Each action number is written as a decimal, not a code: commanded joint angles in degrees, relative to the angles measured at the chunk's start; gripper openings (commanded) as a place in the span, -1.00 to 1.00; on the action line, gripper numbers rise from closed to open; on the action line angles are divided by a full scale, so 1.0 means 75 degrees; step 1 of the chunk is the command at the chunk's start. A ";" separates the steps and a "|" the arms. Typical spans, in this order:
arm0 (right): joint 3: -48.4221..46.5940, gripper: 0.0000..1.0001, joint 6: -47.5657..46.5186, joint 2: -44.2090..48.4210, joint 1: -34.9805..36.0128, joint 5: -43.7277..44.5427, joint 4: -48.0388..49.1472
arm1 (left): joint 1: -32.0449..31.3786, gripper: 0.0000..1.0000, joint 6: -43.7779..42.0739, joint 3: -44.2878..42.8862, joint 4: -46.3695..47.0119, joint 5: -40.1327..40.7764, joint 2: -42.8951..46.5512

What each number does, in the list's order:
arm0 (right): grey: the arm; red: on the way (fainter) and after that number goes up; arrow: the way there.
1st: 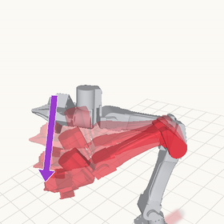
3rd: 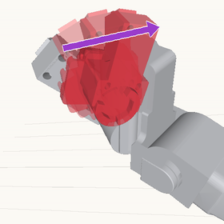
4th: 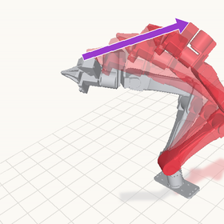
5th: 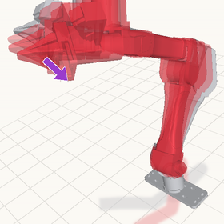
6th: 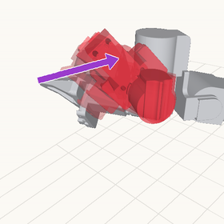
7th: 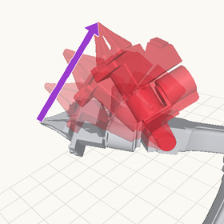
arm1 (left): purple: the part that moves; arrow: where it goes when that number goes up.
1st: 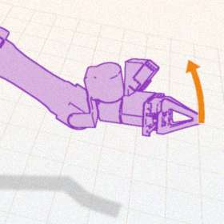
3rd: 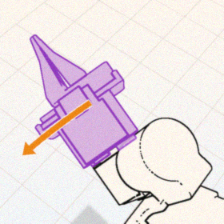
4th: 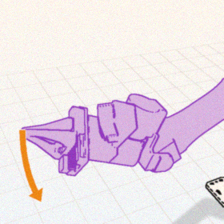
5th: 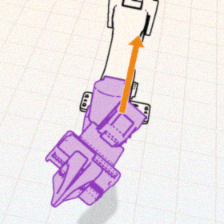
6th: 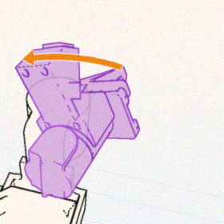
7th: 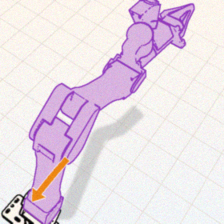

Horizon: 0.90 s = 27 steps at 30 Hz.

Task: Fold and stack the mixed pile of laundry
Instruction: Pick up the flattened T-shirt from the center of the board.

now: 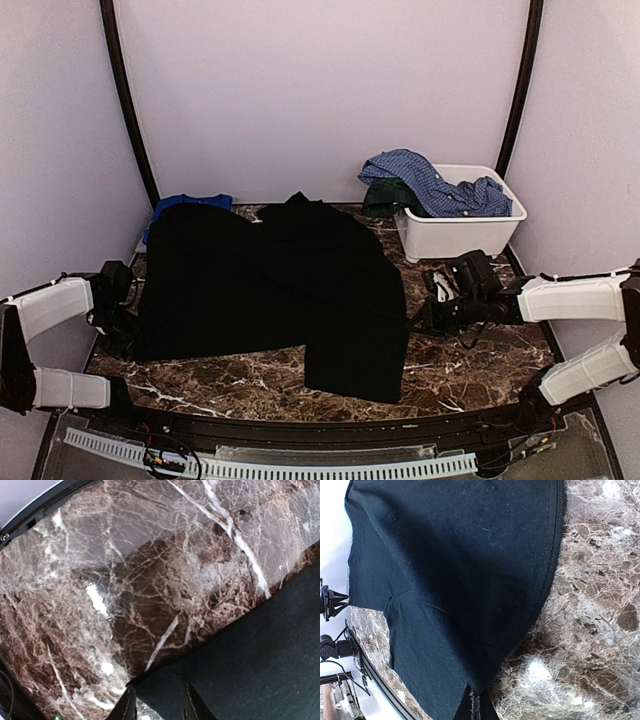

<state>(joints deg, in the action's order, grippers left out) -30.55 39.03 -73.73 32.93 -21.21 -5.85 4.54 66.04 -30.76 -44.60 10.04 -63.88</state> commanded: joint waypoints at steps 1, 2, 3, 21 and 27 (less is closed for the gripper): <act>-0.0215 -1.00 -0.0126 -0.0105 -0.0072 -0.0057 0.0018 | 0.0082 -0.43 -0.0091 0.0050 0.0218 -0.0175 -0.0278; -0.0231 -1.00 -0.0135 -0.0116 -0.0067 -0.0055 0.0012 | 0.0084 -0.44 -0.0038 0.0089 0.0205 -0.0206 -0.0353; -0.0253 -1.00 -0.0146 -0.0124 -0.0075 -0.0055 0.0014 | 0.0086 -0.45 -0.0015 0.0097 0.0155 -0.0277 -0.0377; -0.0275 -1.00 -0.0091 -0.0269 -0.0095 -0.0134 0.0148 | 0.0082 -0.12 0.0336 0.0056 -0.0733 -0.0511 0.0179; -0.0359 -1.00 -0.0105 -0.0272 -0.0090 -0.0136 0.0069 | 0.0093 -0.22 0.0323 0.0188 -0.0100 -0.0740 -0.0707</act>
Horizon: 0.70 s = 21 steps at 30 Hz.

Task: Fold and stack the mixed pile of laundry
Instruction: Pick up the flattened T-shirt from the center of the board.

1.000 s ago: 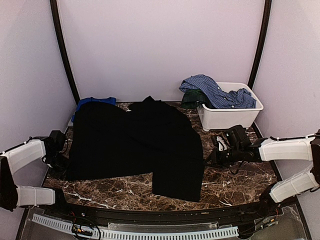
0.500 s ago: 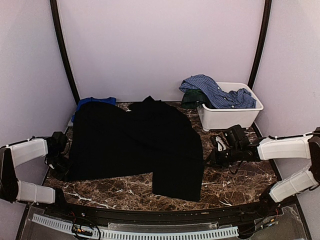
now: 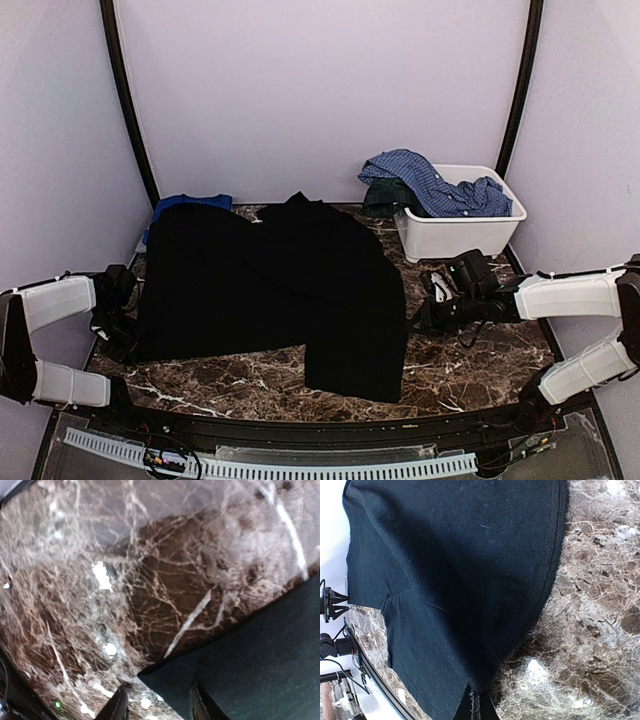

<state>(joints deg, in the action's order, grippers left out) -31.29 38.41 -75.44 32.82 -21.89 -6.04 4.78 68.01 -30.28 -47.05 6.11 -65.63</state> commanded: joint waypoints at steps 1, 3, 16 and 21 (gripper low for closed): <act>-0.0258 -1.00 -0.0009 -0.0027 -0.0076 -0.0052 0.0075 | 0.0062 -0.23 0.0055 0.0135 0.0349 -0.0275 -0.0532; -0.0258 -1.00 0.0002 0.0009 -0.0076 -0.0041 0.0066 | 0.0056 -0.32 0.0041 0.0177 0.0485 -0.0299 -0.0628; -0.0259 -1.00 0.0057 0.0872 -0.0081 -0.0139 -0.0176 | 0.0049 -1.00 0.0125 -0.0014 -0.0800 -0.0382 0.1834; -0.0238 -1.00 0.0188 0.1489 -0.0054 -0.0018 -0.0694 | 0.0052 -1.00 0.0519 -0.0065 -0.1370 -0.0761 0.2490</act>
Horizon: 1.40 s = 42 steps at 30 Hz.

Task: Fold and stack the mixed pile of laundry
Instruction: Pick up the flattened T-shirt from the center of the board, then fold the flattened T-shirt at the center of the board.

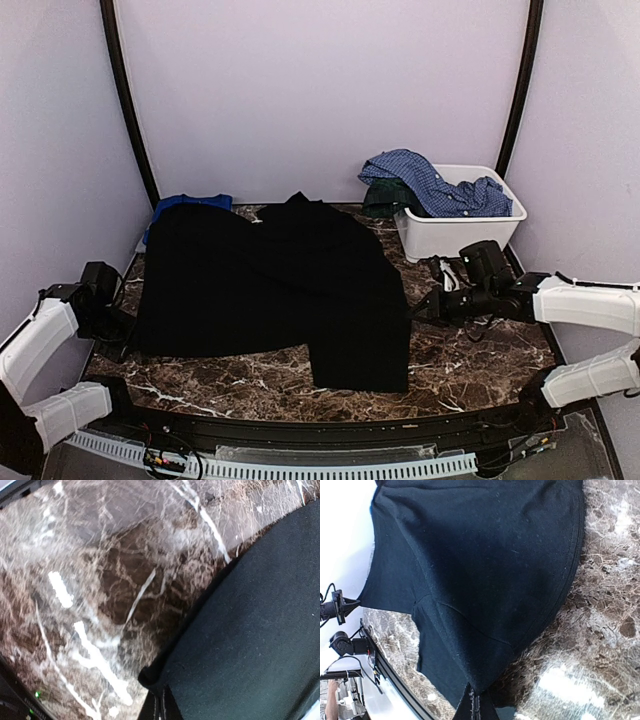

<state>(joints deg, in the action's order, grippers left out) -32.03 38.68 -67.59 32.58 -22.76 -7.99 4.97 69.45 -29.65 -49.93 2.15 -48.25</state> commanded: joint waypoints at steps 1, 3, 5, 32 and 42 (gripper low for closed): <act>-0.0096 -1.00 0.0203 0.0551 -0.0020 0.0099 -0.0534 | 0.0021 -1.00 0.0355 -0.0295 -0.1244 -0.0256 0.0313; 0.0009 -1.00 0.0319 0.0758 -0.0002 0.0047 -0.0609 | 0.0023 -1.00 0.0453 -0.0539 -0.1594 -0.0263 0.0711; 0.0094 -1.00 0.0433 0.0927 0.0021 -0.0020 -0.0734 | 0.0017 -1.00 0.0520 -0.0798 -0.1821 -0.0234 0.1186; -0.0276 -1.00 0.0639 0.0665 0.1038 0.0550 -0.1855 | 0.0029 -1.00 -0.0191 -0.3019 -0.4342 0.0709 0.1501; -0.1250 -1.00 -0.0042 -0.0818 0.0555 0.0482 -0.1368 | 0.0056 -1.00 -0.0597 -0.2923 -0.2438 0.0706 -0.0014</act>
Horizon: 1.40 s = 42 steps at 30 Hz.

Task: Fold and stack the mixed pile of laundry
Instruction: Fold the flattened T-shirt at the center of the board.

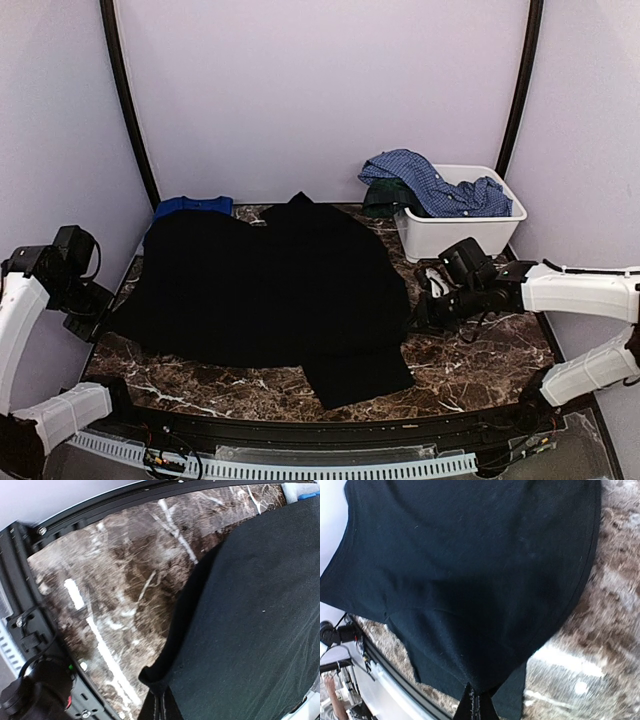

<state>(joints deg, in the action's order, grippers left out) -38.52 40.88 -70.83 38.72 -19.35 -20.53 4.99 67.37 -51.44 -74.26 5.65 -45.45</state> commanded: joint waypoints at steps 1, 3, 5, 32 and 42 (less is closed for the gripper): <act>-0.0515 -1.00 -0.0419 -0.0513 -0.0329 0.0007 0.0317 | 0.0070 -1.00 -0.0363 0.0004 0.1079 0.0230 -0.0608; -0.0768 -1.00 -0.0601 -0.0780 -0.0453 -0.0030 0.0319 | 0.0147 -1.00 -0.0482 -0.0001 0.1479 0.0188 -0.0970; -0.1010 -1.00 -0.0801 -0.1068 -0.0615 -0.0113 0.0324 | 0.0235 -1.00 -0.0617 -0.0032 0.1890 0.0139 -0.1341; -0.4578 -1.00 -0.2611 -0.4340 -0.1808 -0.0818 -0.0381 | 0.0977 -1.00 -0.1810 -0.1824 0.4233 -0.0244 -0.5282; -0.4945 -1.00 -0.2653 -0.4828 -0.1896 -0.0935 -0.0311 | 0.1071 -1.00 -0.1839 -0.1823 0.4497 -0.0264 -0.5630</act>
<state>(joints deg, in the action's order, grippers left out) -73.71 21.56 -105.71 25.06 -25.89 -23.57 12.49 54.50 -63.75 -41.60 3.36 -87.29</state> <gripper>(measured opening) 0.003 0.007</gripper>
